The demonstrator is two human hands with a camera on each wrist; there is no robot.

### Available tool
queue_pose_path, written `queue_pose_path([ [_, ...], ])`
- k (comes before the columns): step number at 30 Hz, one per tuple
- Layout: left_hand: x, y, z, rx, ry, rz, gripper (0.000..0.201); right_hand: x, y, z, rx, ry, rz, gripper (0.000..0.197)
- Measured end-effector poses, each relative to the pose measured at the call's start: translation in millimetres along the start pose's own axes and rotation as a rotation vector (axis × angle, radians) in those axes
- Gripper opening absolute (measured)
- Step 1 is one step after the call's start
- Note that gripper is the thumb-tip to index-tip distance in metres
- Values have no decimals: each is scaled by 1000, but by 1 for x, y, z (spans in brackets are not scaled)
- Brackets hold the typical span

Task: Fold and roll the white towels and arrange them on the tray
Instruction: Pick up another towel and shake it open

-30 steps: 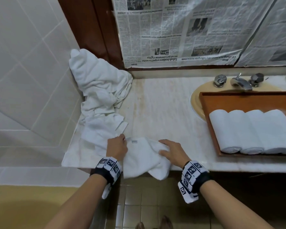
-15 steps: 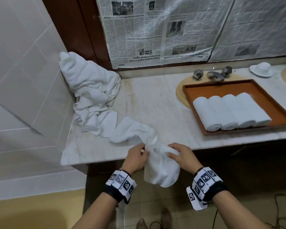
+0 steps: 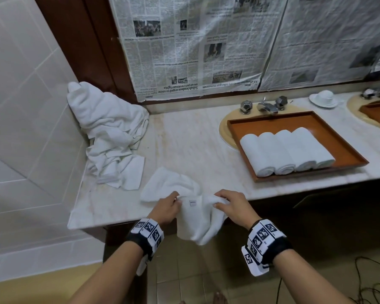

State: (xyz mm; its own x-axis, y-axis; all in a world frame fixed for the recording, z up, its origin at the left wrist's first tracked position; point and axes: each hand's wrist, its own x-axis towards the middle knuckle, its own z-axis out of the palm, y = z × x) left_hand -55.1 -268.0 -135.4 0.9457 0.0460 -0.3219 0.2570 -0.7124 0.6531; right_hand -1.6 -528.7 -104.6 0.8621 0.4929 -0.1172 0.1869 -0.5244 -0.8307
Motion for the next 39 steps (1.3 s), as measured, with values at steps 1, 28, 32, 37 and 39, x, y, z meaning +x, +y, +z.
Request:
queue_pose_path([
  [1, -4, 1, 4, -35, -26, -3, 5, 1, 1, -3, -20, -7, -7, 12],
  [28, -53, 35, -35, -484, 544, -6, 8, 4, -3, -69, -179, -41, -115, 13],
  [32, -54, 44, -61, -447, 637, 42, 19, 13, -17, -83, -270, -92, -116, 13],
  [37, -58, 49, -79, -452, 724, 95, 19, 25, -25, -93, -331, -145, -68, 33],
  [39, -59, 51, -82, -496, 742, 96, 16, 26, -29, -98, -316, -131, -73, 37],
])
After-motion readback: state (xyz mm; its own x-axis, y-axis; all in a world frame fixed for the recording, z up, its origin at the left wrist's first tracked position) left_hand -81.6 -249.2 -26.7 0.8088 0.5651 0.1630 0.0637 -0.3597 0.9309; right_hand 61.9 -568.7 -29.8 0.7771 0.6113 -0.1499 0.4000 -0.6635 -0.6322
